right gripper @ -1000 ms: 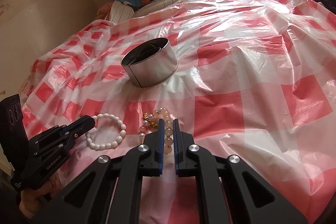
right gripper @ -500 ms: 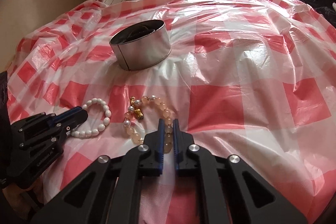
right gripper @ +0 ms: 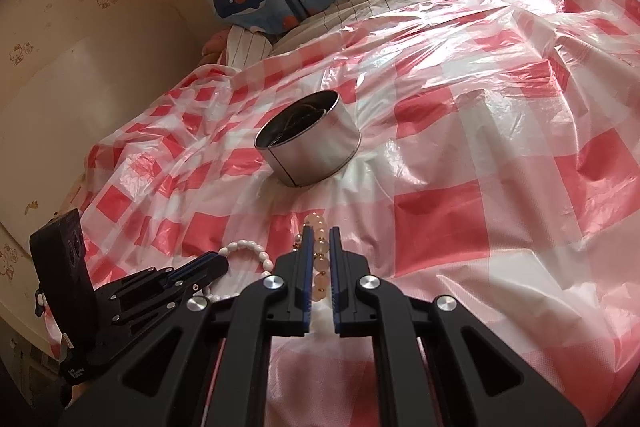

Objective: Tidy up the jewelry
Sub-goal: 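Lift both bracelets with both tools and carry them toward the silver tin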

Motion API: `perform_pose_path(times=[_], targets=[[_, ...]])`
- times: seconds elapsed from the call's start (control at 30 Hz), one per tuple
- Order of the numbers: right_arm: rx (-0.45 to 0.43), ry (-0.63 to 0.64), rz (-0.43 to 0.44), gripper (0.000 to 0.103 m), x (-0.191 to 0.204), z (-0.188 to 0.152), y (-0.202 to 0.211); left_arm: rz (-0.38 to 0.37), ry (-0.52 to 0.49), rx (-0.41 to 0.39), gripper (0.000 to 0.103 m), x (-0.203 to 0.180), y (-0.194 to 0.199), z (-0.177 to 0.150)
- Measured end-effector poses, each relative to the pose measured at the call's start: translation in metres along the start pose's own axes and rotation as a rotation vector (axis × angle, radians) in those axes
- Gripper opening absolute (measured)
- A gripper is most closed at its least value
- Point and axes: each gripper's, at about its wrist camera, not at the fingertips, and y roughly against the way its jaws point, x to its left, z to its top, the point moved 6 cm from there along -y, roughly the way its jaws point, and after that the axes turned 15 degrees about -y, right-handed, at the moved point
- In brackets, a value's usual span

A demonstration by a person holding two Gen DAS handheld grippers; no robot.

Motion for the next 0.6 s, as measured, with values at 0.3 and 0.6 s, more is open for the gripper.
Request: perform_pose_path(times=[0.3,0.6], targets=[[-0.017,0.047,0.032,0.008,0.012,-0.004,0.004,0.022,0.005,0.000,0.007,0.003,0.001,0.000],[-0.032,0.058,0.000,0.008,0.010,-0.002,0.007,0.013,0.031,-0.008,0.007,0.007,0.002,0.000]])
